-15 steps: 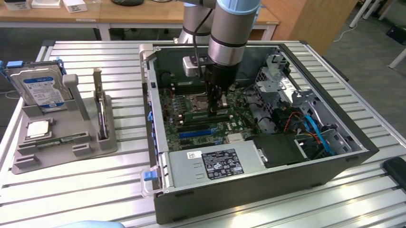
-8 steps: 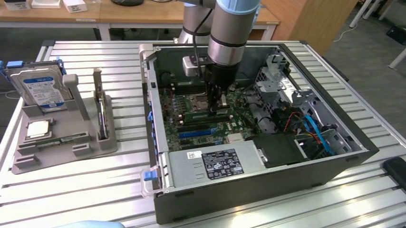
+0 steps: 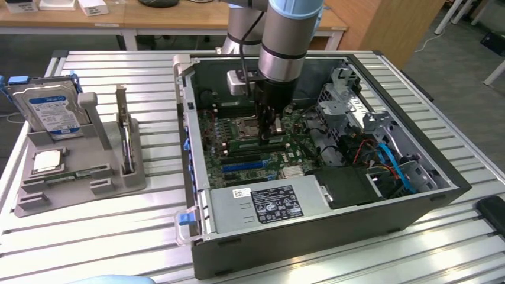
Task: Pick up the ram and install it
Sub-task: 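Insert the ram into the slot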
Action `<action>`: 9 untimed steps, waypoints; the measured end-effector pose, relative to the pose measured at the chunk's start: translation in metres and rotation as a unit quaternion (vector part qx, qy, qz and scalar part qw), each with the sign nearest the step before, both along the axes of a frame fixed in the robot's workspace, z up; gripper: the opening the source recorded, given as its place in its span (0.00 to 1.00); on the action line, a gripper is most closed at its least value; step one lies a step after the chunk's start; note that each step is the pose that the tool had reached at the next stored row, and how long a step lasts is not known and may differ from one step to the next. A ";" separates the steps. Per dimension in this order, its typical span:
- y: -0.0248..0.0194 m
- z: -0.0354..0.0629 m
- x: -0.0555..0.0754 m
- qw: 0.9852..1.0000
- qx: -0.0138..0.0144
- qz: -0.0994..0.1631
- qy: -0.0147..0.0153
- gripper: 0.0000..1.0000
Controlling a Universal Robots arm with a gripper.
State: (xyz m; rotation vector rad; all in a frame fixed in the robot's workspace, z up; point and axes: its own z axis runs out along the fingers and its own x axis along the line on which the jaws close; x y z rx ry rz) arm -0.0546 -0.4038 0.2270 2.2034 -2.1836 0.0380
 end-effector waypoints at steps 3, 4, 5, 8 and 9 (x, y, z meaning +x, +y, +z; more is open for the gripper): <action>0.0000 -0.0003 0.000 1.000 0.000 -0.001 0.000 0.13; 0.0000 -0.0003 0.000 1.000 0.000 -0.001 0.000 0.13; 0.0000 -0.0004 0.000 1.000 0.000 -0.002 0.000 0.13; 0.0000 -0.0005 0.000 1.000 0.000 -0.002 0.000 0.13; 0.0000 -0.0006 0.000 1.000 0.000 -0.003 0.000 0.13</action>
